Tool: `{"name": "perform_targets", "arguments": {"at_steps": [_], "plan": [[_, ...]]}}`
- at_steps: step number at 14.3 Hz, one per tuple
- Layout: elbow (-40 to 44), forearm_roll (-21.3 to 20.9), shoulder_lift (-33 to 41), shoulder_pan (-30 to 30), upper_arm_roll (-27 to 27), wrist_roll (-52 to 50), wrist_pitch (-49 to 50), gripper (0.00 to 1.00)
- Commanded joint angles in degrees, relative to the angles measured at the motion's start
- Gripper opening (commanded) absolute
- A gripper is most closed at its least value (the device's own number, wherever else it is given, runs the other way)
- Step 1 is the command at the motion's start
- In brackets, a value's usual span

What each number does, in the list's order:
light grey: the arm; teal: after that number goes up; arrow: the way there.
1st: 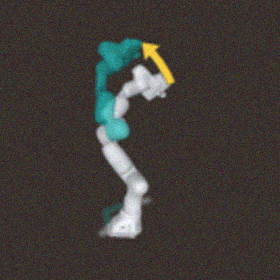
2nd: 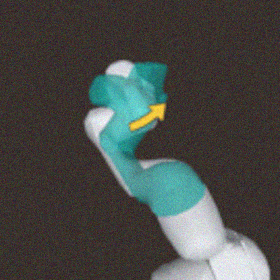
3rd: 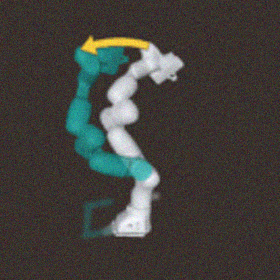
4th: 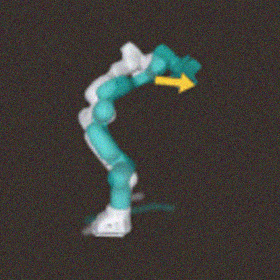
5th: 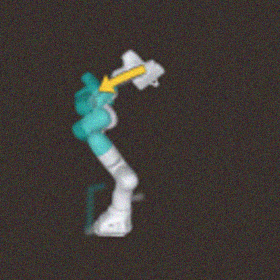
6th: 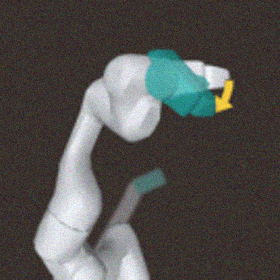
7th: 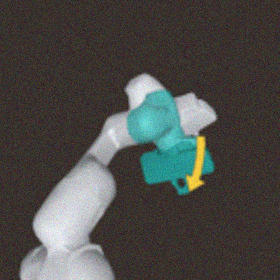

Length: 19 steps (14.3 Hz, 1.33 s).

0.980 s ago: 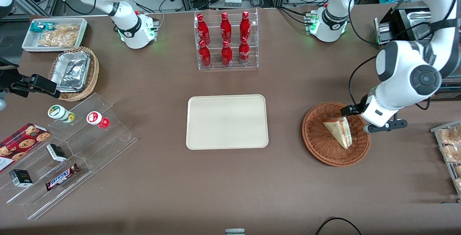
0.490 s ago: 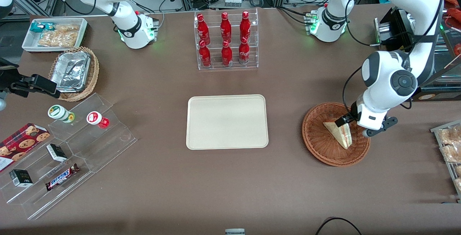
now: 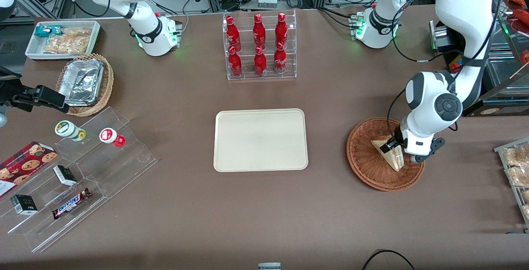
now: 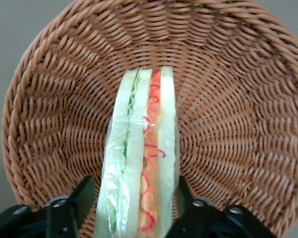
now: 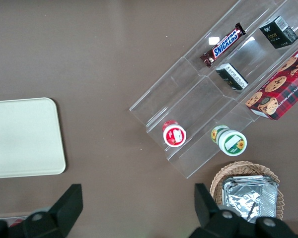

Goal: Place sandwich from basket to tray
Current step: 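Lower the left gripper onto the wrapped sandwich and close on it, then lift the sandwich out of the basket and carry it over the tray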

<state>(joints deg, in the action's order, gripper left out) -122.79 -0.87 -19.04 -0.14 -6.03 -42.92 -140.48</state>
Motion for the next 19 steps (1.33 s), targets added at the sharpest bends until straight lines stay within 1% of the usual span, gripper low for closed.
{"name": "perform_targets", "arguments": {"at_steps": [1, 3, 5, 7, 8, 9, 10, 11, 13, 14, 16, 19], "plan": [[0.35, -0.44, -0.03, -0.21, -0.21, -5.24, -0.58, 0.13], [1.66, -0.62, 0.15, -0.12, -0.21, -5.34, 0.64, 0.1], [5.86, -0.88, 0.67, -0.03, -0.21, -5.07, 8.08, 0.1], [12.19, -0.88, 0.68, 0.49, -0.65, -4.55, 17.22, 0.09], [14.39, -0.88, 0.5, 1.71, -1.08, -2.63, 21.0, 0.09], [15.72, -1.15, 0.5, 3.38, -1.18, 1.91, 24.35, 0.09], [17.21, -1.76, 0.24, 5.57, -1.35, 8.48, 26.56, 0.09], [18.45, -1.76, 0.15, 7.59, -1.27, 12.99, 28.06, 0.09], [20.65, -1.85, -0.38, 11.55, -1.35, 13.12, 29.12, 0.09], [21.96, -1.76, -1.6, 13.74, -1.35, 12.69, 29.3, 0.05], [24.68, -1.59, -4.15, 18.22, -1.35, 9.1, 29.04, 0.01], [32.58, -1.15, -10.11, 24.12, -1.35, 2.86, 29.04, 0.0]]}}
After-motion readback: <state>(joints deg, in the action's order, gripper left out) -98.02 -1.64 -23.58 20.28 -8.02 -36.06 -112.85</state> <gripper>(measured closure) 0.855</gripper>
